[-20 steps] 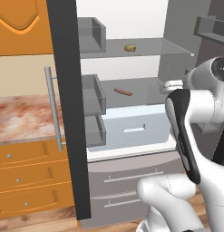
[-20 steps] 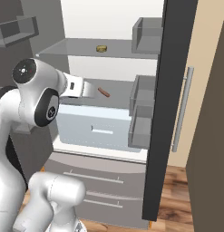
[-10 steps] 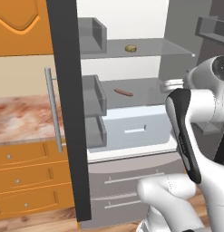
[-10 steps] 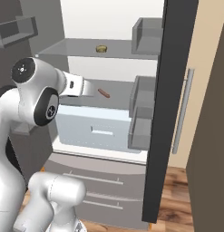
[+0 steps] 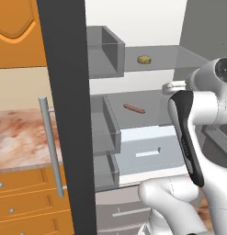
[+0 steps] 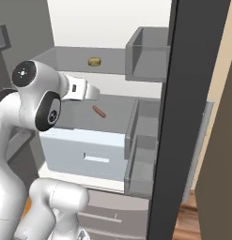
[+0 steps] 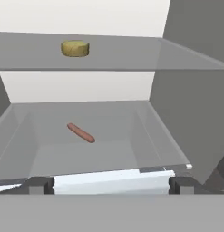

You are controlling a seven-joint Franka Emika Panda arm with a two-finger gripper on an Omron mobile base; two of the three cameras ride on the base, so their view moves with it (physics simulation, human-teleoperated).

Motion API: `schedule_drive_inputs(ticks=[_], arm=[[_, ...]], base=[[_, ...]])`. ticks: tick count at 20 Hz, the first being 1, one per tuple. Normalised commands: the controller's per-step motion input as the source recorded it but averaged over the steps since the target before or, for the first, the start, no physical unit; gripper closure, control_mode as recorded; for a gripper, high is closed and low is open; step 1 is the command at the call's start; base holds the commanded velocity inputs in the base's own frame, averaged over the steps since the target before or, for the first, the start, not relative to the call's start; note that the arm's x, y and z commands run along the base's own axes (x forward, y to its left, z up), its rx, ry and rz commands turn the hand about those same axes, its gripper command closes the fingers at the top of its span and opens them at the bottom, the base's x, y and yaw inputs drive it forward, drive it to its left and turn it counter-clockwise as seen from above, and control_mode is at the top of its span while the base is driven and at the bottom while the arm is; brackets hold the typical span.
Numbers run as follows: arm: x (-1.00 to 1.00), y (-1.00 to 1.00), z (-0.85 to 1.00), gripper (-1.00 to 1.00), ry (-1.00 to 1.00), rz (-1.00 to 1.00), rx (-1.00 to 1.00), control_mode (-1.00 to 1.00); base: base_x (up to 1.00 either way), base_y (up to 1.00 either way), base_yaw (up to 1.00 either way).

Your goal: Retrieve the sausage and cheese from the fridge and place them on the cutting board on the counter.

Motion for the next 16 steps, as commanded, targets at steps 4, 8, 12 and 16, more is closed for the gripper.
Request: schedule_drive_inputs(ticks=[4, 8, 12, 16], arm=[[0.0, 0.0, 0.0, -1.0, 0.0, 0.0, 0.0, 1.0], [0.0, 0.0, 0.0, -1.0, 0.0, 0.0, 0.0, 1.0], [0.0, 0.0, 0.42, -1.0, -0.01, 0.0, 0.0, -1.0], [0.0, 0.0, 0.59, -1.0, 0.0, 0.0, 0.0, -1.0]], base=[[0.83, 0.0, 0.0], [0.31, 0.0, 0.0], [-0.01, 0.0, 0.0], [0.0, 0.0, 0.0]])
